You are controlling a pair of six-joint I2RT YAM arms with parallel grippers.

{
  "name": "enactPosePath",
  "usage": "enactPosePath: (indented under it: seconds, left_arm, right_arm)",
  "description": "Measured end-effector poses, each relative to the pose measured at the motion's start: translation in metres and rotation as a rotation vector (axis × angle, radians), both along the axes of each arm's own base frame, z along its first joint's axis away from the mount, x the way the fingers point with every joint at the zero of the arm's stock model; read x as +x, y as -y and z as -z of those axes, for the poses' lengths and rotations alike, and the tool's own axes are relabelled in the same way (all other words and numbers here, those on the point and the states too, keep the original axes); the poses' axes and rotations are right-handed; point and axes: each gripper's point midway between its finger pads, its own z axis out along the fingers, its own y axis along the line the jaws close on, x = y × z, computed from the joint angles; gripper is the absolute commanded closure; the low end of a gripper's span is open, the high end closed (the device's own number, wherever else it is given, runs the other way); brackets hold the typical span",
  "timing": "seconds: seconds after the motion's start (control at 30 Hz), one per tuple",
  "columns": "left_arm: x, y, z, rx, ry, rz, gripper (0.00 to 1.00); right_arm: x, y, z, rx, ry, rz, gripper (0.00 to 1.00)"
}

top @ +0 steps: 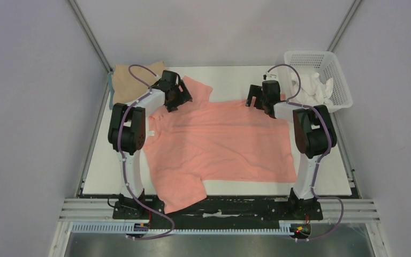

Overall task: Fold and stack the t-shirts
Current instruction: Flatten out the tshirt

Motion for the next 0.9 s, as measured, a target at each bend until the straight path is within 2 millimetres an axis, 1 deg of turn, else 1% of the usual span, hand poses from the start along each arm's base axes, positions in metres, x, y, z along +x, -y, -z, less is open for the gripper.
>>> enactPosePath:
  seconds: [0.03, 0.1, 0.17, 0.23, 0.4, 0.43, 0.5, 0.57, 0.6, 0.63, 0.67, 0.7, 0.77, 0.8, 0.83, 0.9]
  left_arm:
    - [0.009, 0.001, 0.0, 0.003, 0.005, -0.003, 0.11]
    - [0.022, 0.004, 0.008, 0.009, -0.001, -0.004, 0.11]
    - [0.034, 0.004, 0.005, 0.018, 0.009, -0.013, 0.11]
    - [0.041, 0.004, 0.009, 0.027, 0.002, -0.019, 0.11]
    - [0.06, 0.005, 0.007, 0.048, 0.004, -0.025, 0.11]
    - [0.062, 0.005, 0.005, 0.054, 0.003, -0.022, 0.11]
    - [0.059, 0.004, 0.005, 0.066, -0.014, -0.013, 0.11]
    - [0.053, 0.004, 0.002, 0.081, -0.02, -0.003, 0.11]
    - [0.045, 0.003, 0.0, 0.098, -0.021, 0.003, 0.11]
    - [0.035, 0.003, -0.003, 0.111, -0.027, 0.009, 0.11]
    - [0.024, 0.002, -0.009, 0.123, -0.031, 0.015, 0.11]
    - [0.008, 0.003, -0.016, 0.139, -0.031, 0.025, 0.11]
    - [-0.031, 0.009, -0.036, 0.165, -0.019, 0.058, 0.11]
    - [-0.052, 0.014, -0.048, 0.176, -0.003, 0.079, 0.11]
    - [-0.074, 0.022, -0.06, 0.181, 0.019, 0.11, 0.11]
    - [-0.116, 0.038, -0.077, 0.183, 0.062, 0.178, 0.11]
  right_arm:
    - [0.008, 0.002, 0.0, 0.0, 0.011, -0.003, 0.02]
    - [0.022, 0.005, 0.0, -0.005, 0.03, -0.011, 0.02]
    - [0.035, 0.007, -0.001, -0.016, 0.047, -0.022, 0.02]
    - [0.043, 0.008, -0.001, -0.02, 0.057, -0.035, 0.02]
    - [0.066, 0.009, -0.004, -0.059, 0.059, -0.08, 0.02]
    - [0.068, 0.008, -0.006, -0.066, 0.055, -0.091, 0.02]
    - [0.068, 0.007, -0.013, -0.079, 0.057, -0.111, 0.02]
    - [0.061, 0.007, -0.023, -0.094, 0.059, -0.127, 0.02]
    - [0.051, 0.007, -0.029, -0.102, 0.06, -0.133, 0.02]
    - [0.037, 0.007, -0.037, -0.112, 0.059, -0.136, 0.02]
    - [0.026, 0.007, -0.044, -0.117, 0.059, -0.139, 0.02]
    - [0.008, 0.007, -0.054, -0.121, 0.068, -0.14, 0.02]
    - [-0.024, 0.007, -0.071, -0.12, 0.086, -0.14, 0.02]
    - [-0.045, 0.007, -0.079, -0.114, 0.101, -0.14, 0.02]
    - [-0.06, 0.008, -0.083, -0.108, 0.11, -0.138, 0.02]
    - [-0.09, 0.013, -0.083, -0.093, 0.115, -0.125, 0.02]
